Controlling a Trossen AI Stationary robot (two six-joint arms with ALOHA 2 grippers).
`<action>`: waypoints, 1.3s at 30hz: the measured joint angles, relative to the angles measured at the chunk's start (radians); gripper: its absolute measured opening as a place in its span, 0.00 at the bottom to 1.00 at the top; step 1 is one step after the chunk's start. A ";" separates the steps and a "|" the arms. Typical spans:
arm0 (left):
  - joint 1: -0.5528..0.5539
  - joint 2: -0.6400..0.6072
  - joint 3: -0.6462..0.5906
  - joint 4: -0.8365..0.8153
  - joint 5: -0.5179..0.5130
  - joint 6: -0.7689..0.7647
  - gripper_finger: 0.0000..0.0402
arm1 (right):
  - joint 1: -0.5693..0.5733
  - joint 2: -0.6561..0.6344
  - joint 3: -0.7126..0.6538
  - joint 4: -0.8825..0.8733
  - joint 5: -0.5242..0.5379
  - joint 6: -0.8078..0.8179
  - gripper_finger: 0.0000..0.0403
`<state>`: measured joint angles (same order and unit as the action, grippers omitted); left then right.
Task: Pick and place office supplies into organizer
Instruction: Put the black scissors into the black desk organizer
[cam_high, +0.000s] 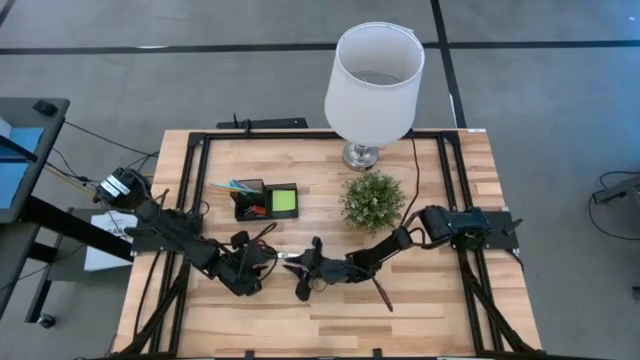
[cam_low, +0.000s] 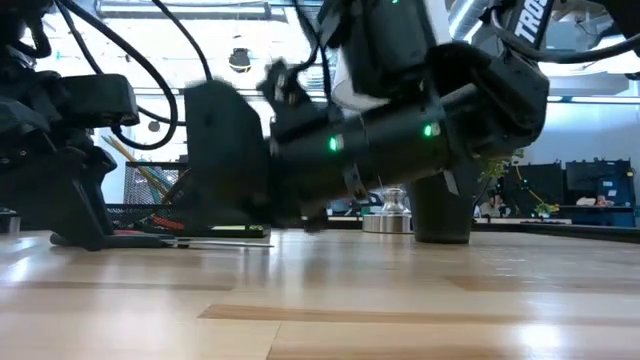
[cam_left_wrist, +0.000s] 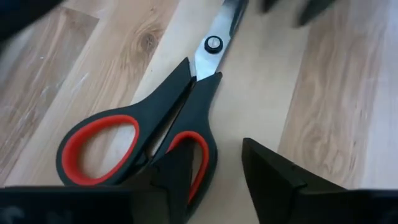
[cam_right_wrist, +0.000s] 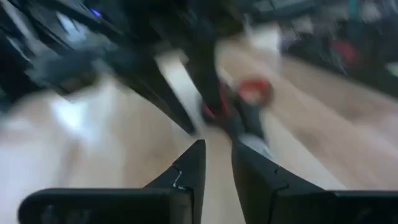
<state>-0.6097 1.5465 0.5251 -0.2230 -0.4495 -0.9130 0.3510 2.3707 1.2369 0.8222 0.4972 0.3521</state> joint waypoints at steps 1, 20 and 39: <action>0.000 0.001 0.000 0.000 -0.004 -0.002 0.31 | 0.004 0.000 0.000 0.045 -0.001 -0.020 0.18; 0.009 -0.003 0.266 -0.512 0.011 -0.045 0.02 | 0.145 -0.003 0.001 0.482 -0.001 -0.353 0.18; 0.285 -0.136 0.804 -1.346 -0.132 0.049 0.02 | 0.151 -0.004 -0.001 0.441 -0.002 -0.324 0.18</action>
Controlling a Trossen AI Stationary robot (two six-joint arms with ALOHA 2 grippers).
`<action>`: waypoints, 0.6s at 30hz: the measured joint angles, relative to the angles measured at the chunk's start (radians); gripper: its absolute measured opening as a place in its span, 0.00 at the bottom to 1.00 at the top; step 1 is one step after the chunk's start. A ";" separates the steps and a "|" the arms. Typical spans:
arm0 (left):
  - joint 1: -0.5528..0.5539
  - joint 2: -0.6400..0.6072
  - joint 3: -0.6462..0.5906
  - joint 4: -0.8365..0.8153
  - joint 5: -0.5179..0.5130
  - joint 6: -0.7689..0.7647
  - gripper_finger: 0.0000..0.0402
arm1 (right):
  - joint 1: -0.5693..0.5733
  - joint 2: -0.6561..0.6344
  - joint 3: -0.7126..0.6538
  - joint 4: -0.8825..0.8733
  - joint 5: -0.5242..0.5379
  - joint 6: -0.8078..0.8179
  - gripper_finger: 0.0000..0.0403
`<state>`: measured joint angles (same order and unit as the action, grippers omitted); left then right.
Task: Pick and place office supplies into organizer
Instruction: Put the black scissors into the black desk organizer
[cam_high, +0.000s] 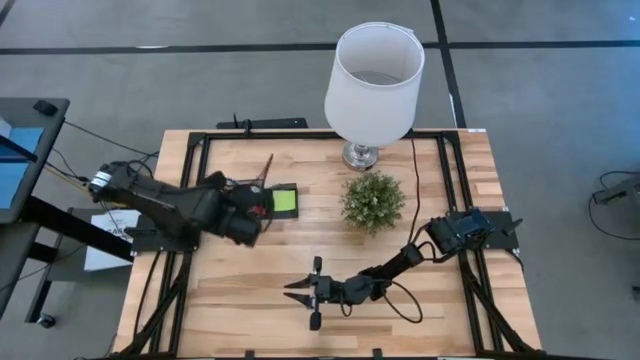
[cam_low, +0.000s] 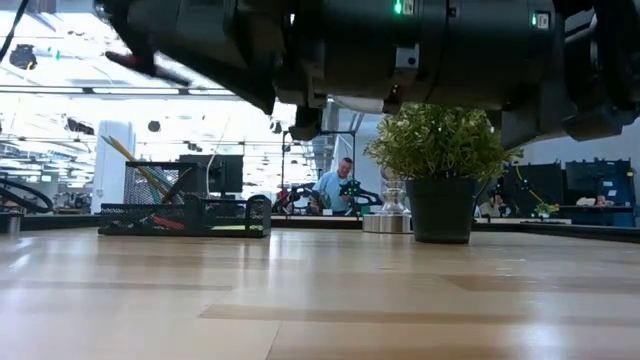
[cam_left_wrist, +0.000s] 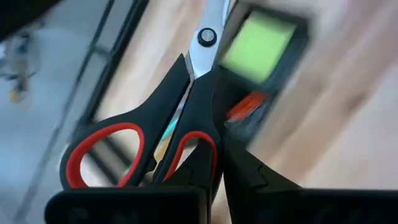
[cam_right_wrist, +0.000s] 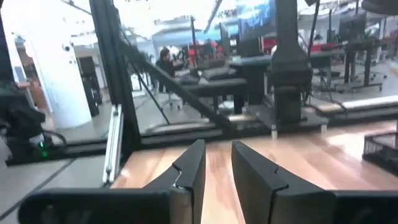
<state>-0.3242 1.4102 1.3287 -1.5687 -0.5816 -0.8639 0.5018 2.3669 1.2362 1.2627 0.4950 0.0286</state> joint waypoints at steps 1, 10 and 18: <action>0.032 -0.011 -0.022 -0.008 0.008 0.026 0.02 | 0.000 -0.001 -0.001 -0.014 0.000 0.006 0.18; 0.134 -0.098 -0.234 -0.007 0.113 0.106 0.01 | 0.002 0.000 -0.003 -0.058 0.000 0.008 0.18; 0.143 -0.140 -0.248 -0.005 0.103 0.140 0.01 | -0.002 0.000 -0.003 -0.059 -0.001 0.050 0.18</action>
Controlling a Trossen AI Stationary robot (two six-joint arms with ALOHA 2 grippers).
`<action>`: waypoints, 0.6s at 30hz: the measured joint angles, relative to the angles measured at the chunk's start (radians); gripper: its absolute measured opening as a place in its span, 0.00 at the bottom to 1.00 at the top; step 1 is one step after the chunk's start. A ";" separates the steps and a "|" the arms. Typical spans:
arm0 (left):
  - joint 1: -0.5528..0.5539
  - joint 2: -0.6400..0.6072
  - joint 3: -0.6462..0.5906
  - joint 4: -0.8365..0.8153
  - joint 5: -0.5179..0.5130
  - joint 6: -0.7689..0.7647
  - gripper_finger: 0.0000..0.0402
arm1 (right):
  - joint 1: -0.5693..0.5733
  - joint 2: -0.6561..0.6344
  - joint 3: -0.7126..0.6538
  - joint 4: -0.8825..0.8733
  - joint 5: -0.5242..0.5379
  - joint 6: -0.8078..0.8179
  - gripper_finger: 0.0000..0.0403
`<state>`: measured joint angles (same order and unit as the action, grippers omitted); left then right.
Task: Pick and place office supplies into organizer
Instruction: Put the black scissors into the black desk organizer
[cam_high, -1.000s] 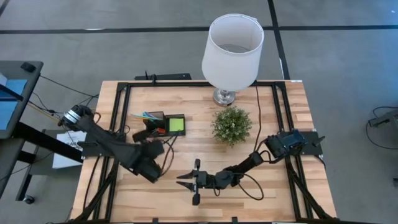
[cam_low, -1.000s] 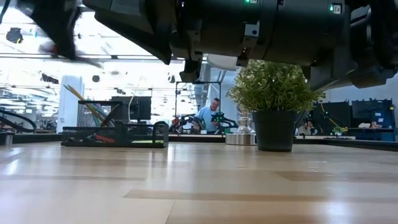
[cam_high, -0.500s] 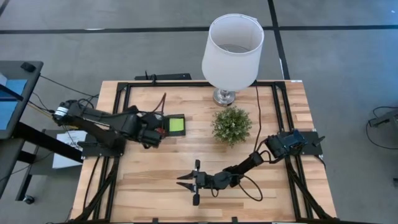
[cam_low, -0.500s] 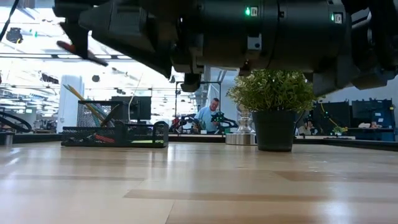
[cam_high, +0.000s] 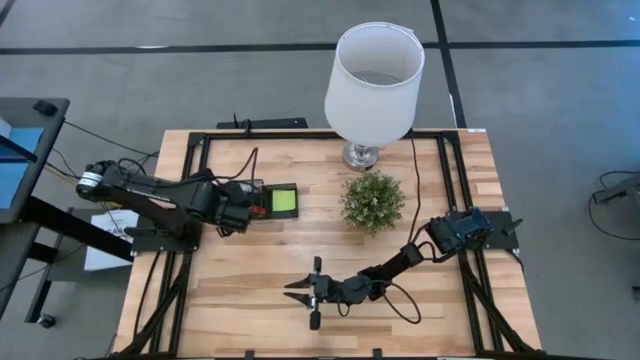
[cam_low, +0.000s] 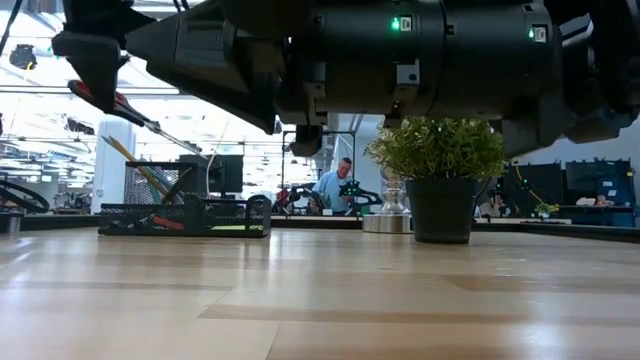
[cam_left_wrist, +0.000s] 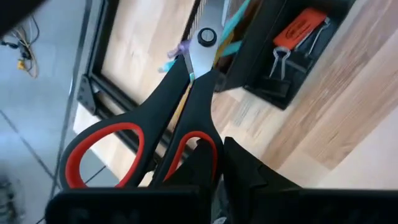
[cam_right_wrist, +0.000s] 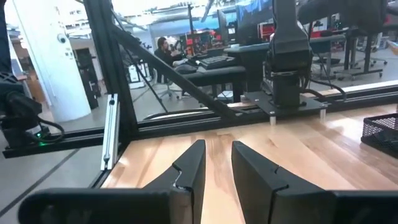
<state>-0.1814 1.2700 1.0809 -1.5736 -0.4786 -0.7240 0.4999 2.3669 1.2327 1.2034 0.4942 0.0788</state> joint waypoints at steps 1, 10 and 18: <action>0.000 -0.007 -0.002 -0.001 0.003 0.004 0.01 | 0.000 0.000 0.000 -0.002 0.000 0.000 0.18; -0.007 -0.111 -0.005 -0.001 0.068 -0.001 0.01 | 0.004 0.000 0.000 -0.016 0.001 0.003 0.18; 0.021 -0.102 -0.010 0.003 0.109 0.009 0.01 | 0.004 0.000 0.000 -0.017 0.000 0.004 0.18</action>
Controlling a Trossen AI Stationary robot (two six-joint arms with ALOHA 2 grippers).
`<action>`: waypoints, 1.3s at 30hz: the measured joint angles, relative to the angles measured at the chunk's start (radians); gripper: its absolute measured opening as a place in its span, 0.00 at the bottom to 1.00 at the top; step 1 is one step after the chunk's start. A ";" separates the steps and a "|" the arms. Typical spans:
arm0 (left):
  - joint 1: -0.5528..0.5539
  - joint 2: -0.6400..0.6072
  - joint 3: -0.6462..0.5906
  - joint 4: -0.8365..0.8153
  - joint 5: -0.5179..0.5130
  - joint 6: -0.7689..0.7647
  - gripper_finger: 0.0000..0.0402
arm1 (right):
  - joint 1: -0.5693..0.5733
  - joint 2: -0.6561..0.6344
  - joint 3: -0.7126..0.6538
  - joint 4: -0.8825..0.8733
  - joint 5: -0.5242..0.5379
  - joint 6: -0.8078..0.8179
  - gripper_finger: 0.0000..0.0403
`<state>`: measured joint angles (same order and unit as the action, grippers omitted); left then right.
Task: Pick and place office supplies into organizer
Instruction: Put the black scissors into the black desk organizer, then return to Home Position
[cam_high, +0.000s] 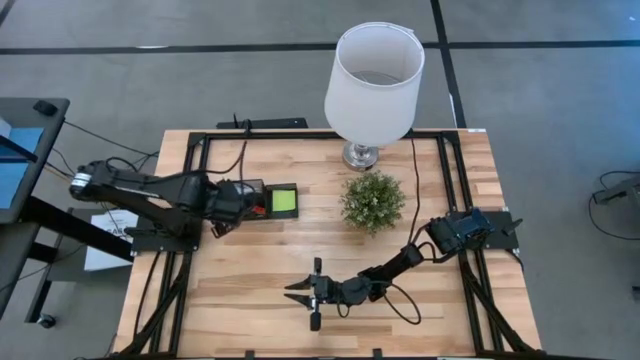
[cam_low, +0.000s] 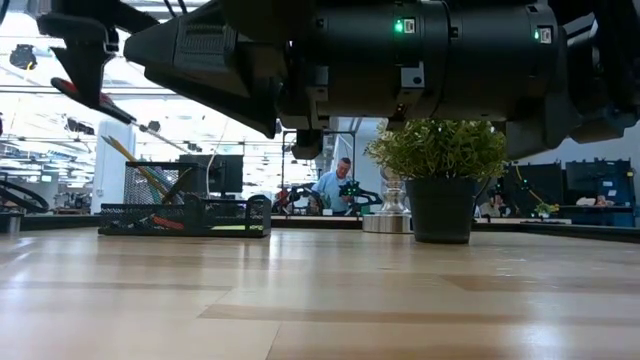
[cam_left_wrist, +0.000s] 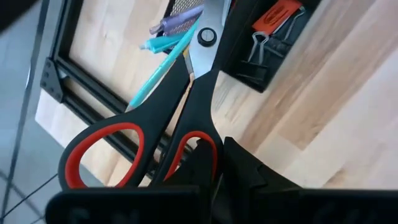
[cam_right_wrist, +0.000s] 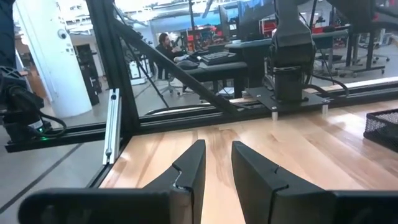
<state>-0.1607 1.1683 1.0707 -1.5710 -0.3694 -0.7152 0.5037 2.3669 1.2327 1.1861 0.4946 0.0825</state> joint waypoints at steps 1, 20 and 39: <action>0.010 0.010 -0.008 0.001 0.004 0.005 0.01 | 0.000 0.000 0.000 0.000 0.000 0.007 0.18; 0.208 0.375 0.069 0.002 -0.049 0.336 0.06 | -0.031 0.000 0.000 -0.005 0.000 0.049 0.18; 0.178 0.521 0.243 -0.001 -0.121 0.268 0.37 | -0.032 0.000 0.000 -0.022 -0.001 0.042 0.18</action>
<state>0.0173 1.6892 1.3132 -1.5715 -0.4900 -0.4467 0.4720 2.3669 1.2327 1.1639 0.4938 0.1242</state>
